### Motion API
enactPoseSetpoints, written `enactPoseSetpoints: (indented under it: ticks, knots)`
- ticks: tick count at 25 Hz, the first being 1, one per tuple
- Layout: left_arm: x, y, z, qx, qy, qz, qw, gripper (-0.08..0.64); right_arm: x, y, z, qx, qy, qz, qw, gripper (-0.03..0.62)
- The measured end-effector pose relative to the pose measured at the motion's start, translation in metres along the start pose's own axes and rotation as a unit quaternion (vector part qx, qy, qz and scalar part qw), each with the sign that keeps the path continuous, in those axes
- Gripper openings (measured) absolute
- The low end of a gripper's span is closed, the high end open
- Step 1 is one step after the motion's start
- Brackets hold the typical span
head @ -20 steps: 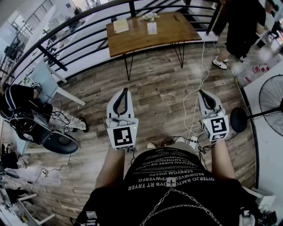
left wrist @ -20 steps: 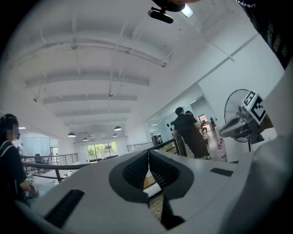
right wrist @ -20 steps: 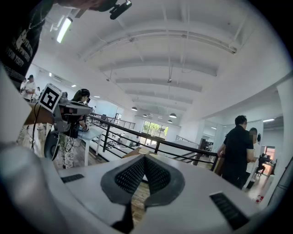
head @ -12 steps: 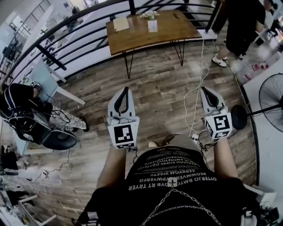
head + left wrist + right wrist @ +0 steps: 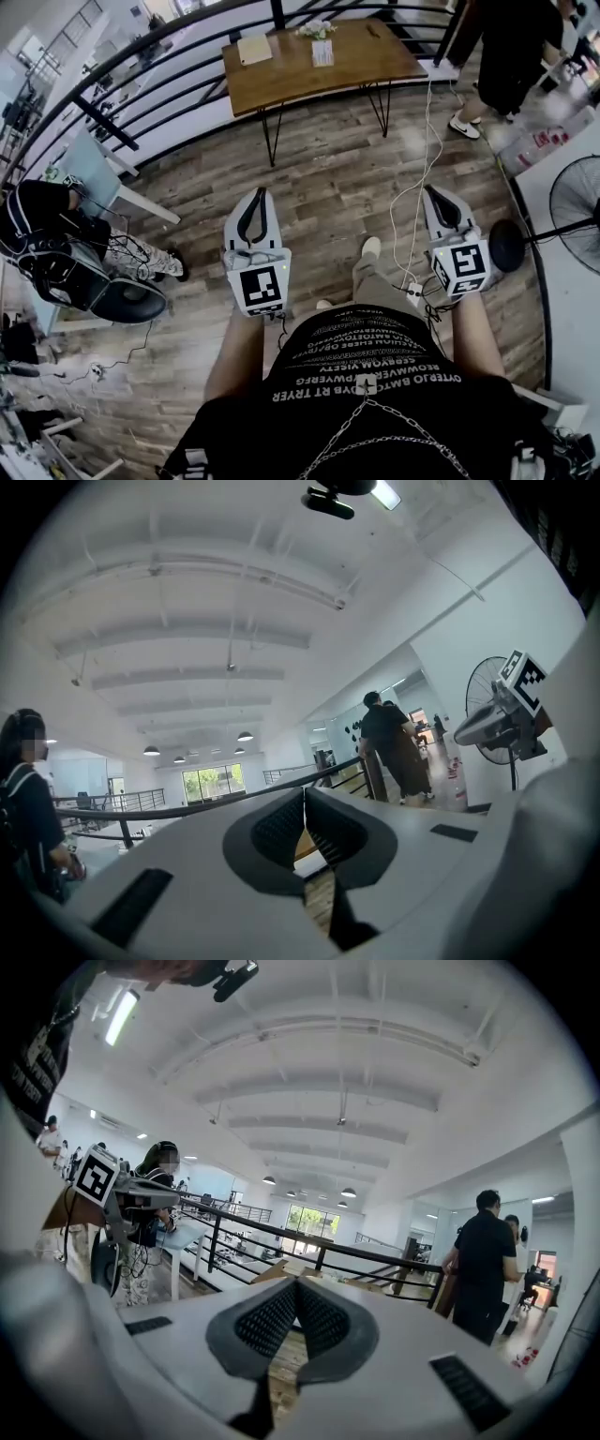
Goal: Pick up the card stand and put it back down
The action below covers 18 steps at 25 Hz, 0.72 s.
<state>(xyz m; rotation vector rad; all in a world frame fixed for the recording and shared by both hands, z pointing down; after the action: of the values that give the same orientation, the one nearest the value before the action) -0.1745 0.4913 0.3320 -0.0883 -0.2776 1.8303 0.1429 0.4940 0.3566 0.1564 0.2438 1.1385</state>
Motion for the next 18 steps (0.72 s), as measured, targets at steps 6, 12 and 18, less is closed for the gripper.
enactPoseSetpoints:
  ticks: [6, 12, 18]
  knots:
    - [-0.030, -0.006, 0.006, 0.010, -0.007, 0.002, 0.9999, 0.029, -0.021, -0.020, 0.017, -0.011, 0.004, -0.008, 1.000, 0.014]
    - [-0.073, -0.016, 0.010, 0.035, -0.003, 0.036, 0.9987, 0.029, -0.069, -0.051, 0.028, -0.029, -0.001, -0.024, 0.999, 0.014]
    - [-0.127, -0.014, 0.020, 0.046, 0.010, 0.029, 0.9985, 0.029, -0.120, -0.071, 0.036, -0.035, -0.006, -0.053, 0.998, 0.014]
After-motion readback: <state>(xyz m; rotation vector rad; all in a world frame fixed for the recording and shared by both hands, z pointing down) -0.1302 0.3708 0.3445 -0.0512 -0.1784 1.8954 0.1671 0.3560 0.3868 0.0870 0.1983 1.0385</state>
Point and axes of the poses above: the fingertips, and each gripper's own axes: x backward along the fingers, y to its left, z out of its underside, the point moved 4 cm from there along x, backward along the fingers, and after that the axes turned 6 degrees about -y, right-handed, at the moved point
